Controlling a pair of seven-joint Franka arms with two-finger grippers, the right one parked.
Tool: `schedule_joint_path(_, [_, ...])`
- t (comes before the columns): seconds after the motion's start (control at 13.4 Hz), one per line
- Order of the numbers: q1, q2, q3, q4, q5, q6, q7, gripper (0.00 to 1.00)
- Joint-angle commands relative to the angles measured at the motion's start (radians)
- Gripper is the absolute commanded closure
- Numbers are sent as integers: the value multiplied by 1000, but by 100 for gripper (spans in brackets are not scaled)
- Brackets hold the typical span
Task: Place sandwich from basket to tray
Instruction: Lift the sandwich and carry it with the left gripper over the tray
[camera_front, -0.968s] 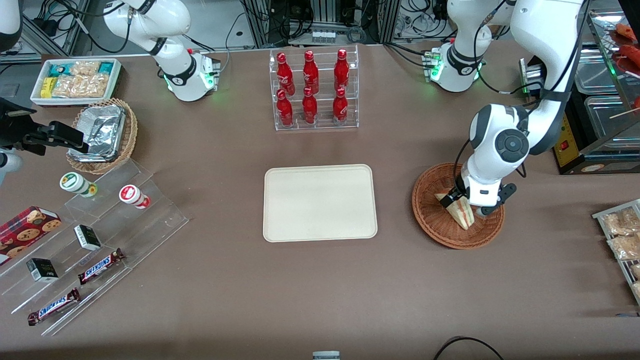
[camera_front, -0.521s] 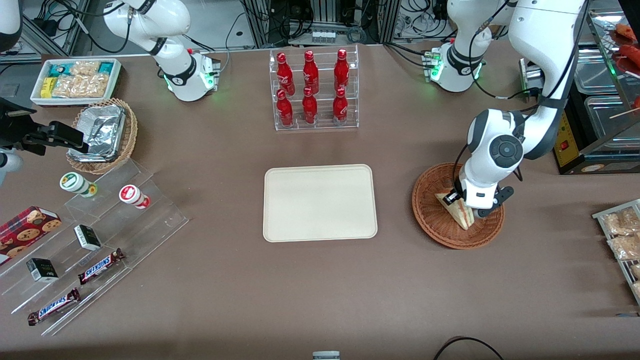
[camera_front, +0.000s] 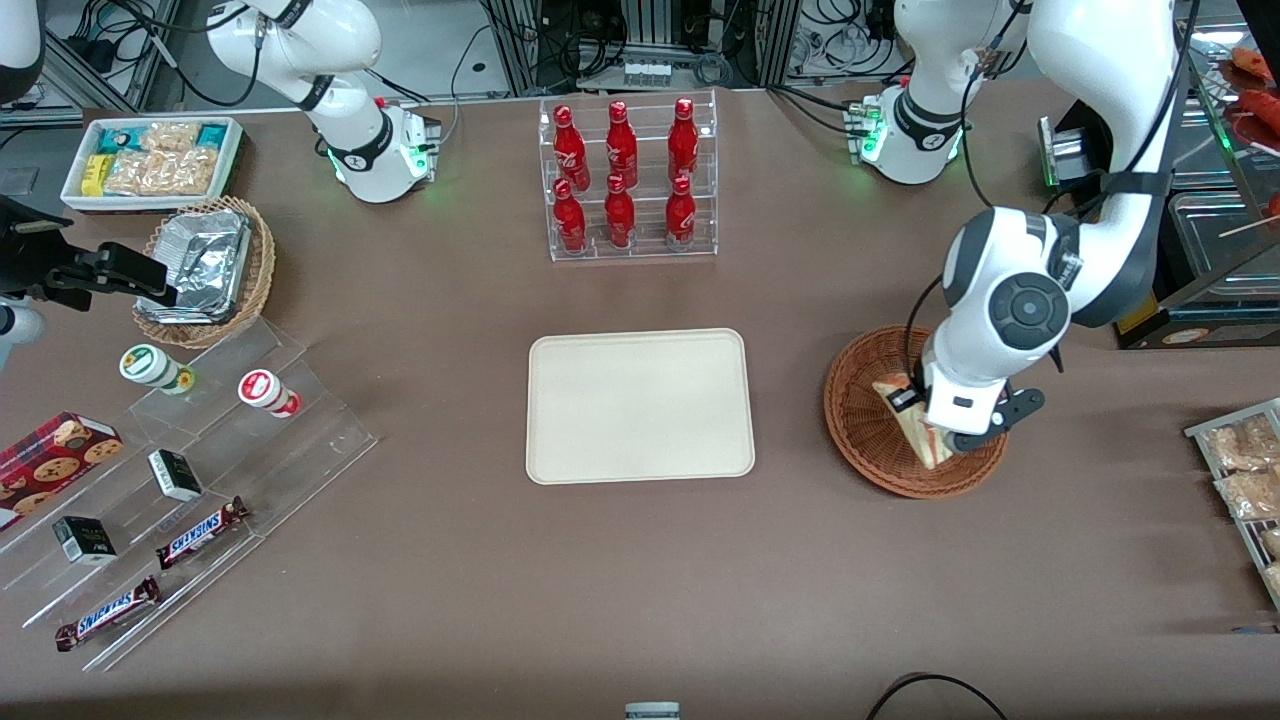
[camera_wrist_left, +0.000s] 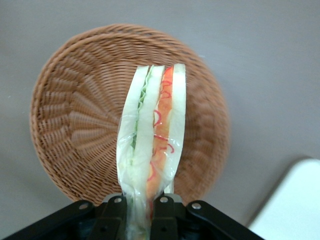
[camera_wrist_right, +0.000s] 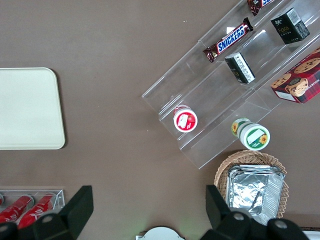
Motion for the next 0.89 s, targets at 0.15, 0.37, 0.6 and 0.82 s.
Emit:
schedule_joint_path(0.15, [-141, 91, -7, 91, -5, -11, 97, 100])
schedule_joint_path(0.37, [-258, 235, -17, 272, -54, -26, 48, 100])
schedule_joint_path(0.6, [-353, 343, -17, 384, -57, -20, -64, 100])
schedule_joint_path(0.82, [-442, 450, -17, 505, -57, -14, -168, 100])
